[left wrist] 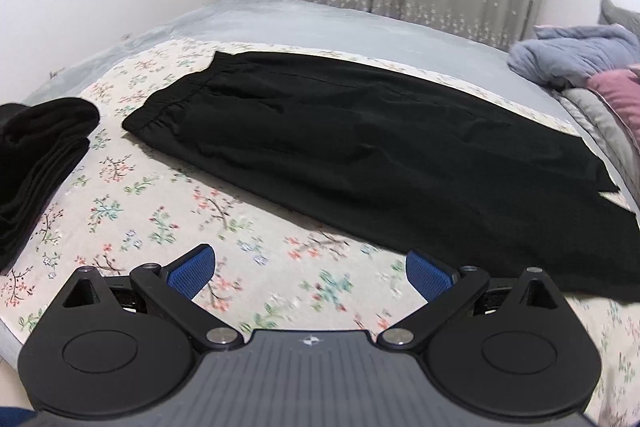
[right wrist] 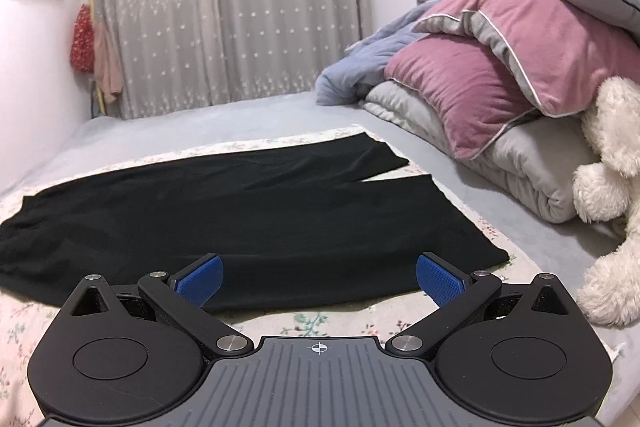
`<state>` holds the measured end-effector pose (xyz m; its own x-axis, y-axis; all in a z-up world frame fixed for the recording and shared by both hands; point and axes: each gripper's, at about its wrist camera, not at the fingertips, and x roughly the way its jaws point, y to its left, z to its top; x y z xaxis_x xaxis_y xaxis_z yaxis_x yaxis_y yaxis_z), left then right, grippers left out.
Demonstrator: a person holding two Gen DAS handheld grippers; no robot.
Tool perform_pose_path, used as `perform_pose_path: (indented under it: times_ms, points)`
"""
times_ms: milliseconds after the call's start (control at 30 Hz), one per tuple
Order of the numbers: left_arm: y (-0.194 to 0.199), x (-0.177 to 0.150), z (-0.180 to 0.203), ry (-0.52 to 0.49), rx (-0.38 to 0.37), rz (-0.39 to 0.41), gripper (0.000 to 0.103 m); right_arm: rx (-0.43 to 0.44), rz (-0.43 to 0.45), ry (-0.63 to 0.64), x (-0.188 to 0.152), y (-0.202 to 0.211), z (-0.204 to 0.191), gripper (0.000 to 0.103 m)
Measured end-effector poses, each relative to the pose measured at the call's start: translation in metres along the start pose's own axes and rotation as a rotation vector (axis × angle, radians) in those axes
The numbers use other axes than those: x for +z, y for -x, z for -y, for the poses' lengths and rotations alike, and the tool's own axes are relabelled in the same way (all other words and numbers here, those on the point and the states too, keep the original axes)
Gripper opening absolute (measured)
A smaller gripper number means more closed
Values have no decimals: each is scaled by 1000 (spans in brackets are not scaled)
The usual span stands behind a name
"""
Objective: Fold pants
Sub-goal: 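Grasp the trouser waistband with the left gripper while the right gripper grasps a leg hem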
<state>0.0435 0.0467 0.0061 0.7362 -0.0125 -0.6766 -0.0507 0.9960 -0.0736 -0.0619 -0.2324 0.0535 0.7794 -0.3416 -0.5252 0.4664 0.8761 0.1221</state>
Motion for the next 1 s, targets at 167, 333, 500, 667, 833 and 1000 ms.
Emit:
perform_pose_path:
  times_ms: [167,333,500,667,833,1000]
  points:
    - [-26,25,-36,140,-22,-106,103,-24,-88,-86,7,-23,20,103]
    - [-55,60,-76,260,11,-159,103,-86,-224,-178,9,-49,40,103]
    - [-81,85,-117,388,38,-148,103,-84,-248,-286,8,-60,60,103]
    - [-114,77,-152,550,-16,-162,103,-53,-261,-376,4,-67,71,101]
    - [-138,83,-163,640,-111,-149,95,-87,-255,-479,5,-75,91,89]
    - [-162,95,-156,581,-56,-142,95,-155,-257,-585,4,-89,119,68]
